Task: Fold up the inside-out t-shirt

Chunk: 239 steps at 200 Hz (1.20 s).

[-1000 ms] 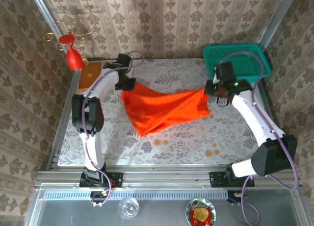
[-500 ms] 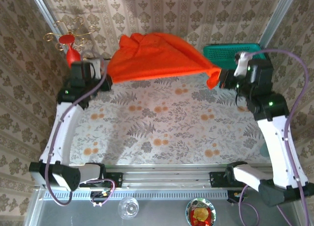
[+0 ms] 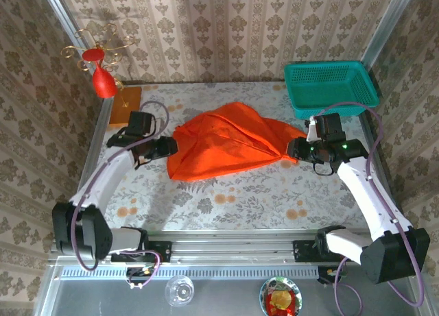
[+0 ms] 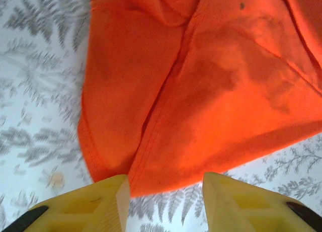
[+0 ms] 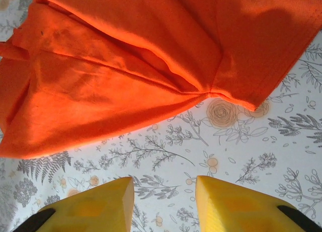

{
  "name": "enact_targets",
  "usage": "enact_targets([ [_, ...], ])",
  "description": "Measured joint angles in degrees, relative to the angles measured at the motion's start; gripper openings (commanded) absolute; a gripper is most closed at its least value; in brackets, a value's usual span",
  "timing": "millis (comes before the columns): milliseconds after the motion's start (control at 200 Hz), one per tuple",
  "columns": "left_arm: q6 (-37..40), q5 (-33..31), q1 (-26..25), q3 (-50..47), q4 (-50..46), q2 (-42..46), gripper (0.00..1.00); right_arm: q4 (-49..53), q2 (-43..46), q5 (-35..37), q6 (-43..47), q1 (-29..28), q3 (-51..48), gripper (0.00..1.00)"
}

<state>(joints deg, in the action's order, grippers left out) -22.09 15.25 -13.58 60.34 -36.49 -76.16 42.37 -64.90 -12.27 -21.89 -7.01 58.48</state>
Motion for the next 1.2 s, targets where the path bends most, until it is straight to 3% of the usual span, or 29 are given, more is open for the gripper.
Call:
enact_targets([
  [200,2.73,1.60,-1.49,10.54,1.97,-15.30,0.46,-1.66,-0.74,-0.11,-0.66,0.00,-0.90,0.38],
  [375,8.37,4.48,-1.79,26.05,1.99,-31.71,0.47,-1.86,-0.85,-0.20,-0.63,0.00,-2.03,0.38],
  [610,16.06,10.80,-1.73,43.10,-5.27,-48.68,0.52,-1.88,-0.85,-0.20,-0.72,0.00,-2.95,0.39],
  [805,20.39,14.60,-1.77,47.19,-11.65,-53.79,0.59,-1.90,-0.83,-0.22,-1.05,0.00,-3.65,0.39],
  [1195,23.30,22.71,-1.88,48.00,-15.43,-56.35,0.59,-1.88,0.92,-0.22,-2.21,0.00,-4.59,0.40],
])
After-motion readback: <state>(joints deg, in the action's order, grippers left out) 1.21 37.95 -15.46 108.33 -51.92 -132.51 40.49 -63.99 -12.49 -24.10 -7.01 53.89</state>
